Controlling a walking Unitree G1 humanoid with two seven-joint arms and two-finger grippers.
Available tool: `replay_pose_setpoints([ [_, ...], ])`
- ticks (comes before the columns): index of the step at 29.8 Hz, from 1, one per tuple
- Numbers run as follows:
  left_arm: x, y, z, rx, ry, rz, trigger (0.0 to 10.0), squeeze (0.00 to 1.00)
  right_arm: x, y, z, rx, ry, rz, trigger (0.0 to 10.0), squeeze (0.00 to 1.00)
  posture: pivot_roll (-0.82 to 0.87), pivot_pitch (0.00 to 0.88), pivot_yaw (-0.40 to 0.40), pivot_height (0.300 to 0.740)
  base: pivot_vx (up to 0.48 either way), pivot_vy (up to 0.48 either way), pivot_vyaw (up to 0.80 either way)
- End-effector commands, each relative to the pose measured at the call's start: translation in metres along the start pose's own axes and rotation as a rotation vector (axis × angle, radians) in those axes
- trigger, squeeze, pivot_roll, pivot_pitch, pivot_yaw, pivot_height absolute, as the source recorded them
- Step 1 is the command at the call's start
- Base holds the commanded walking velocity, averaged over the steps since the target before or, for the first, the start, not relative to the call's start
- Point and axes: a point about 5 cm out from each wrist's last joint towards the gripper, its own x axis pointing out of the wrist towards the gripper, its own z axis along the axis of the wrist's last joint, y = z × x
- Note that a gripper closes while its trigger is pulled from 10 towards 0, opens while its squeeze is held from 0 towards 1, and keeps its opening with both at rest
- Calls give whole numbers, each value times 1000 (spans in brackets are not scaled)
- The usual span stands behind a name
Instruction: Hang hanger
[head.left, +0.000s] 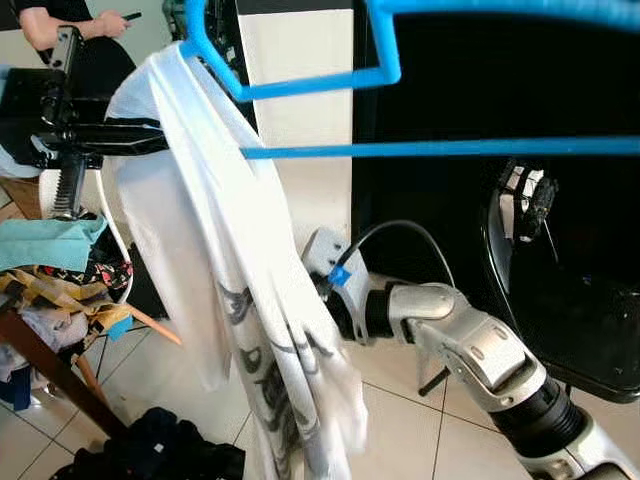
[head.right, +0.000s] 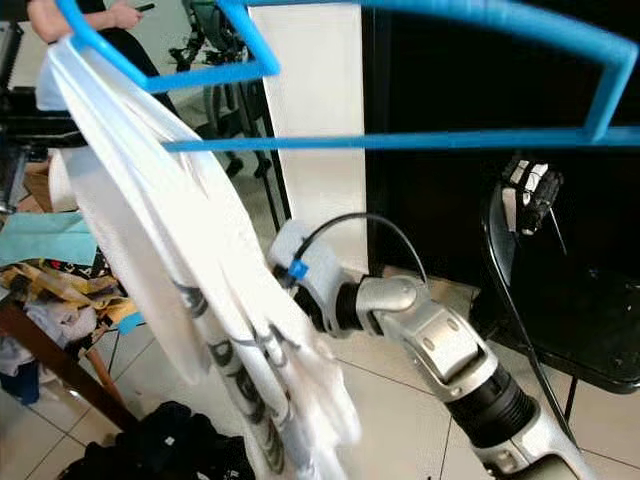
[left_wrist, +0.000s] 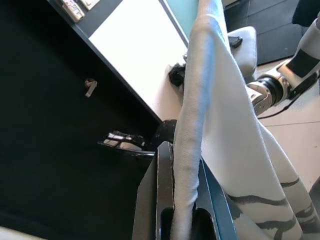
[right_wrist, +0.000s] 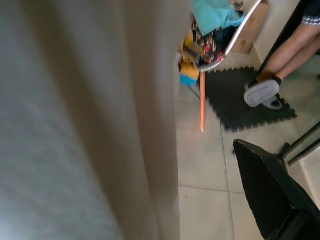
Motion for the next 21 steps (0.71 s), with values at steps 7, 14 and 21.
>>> replay_pose_setpoints([
  [7, -19, 6, 15, 76, 42, 77, 10000, 0, -33, -47, -49, 102, 265, -302, 10000, 0, -114, 0, 73, 736, 0, 0, 0],
  [14, -29, 1, 5, 85, 147, 91, 10000, 0, -65, -87, -55, 251, 231, -588, 10000, 0, -113, 0, 71, 736, 0, 0, 0],
  [21, -45, -13, -21, 83, 298, 121, 10000, 0, -119, -129, -63, 511, 56, -946, 10000, 0, -114, 0, 68, 736, 0, 0, 0],
])
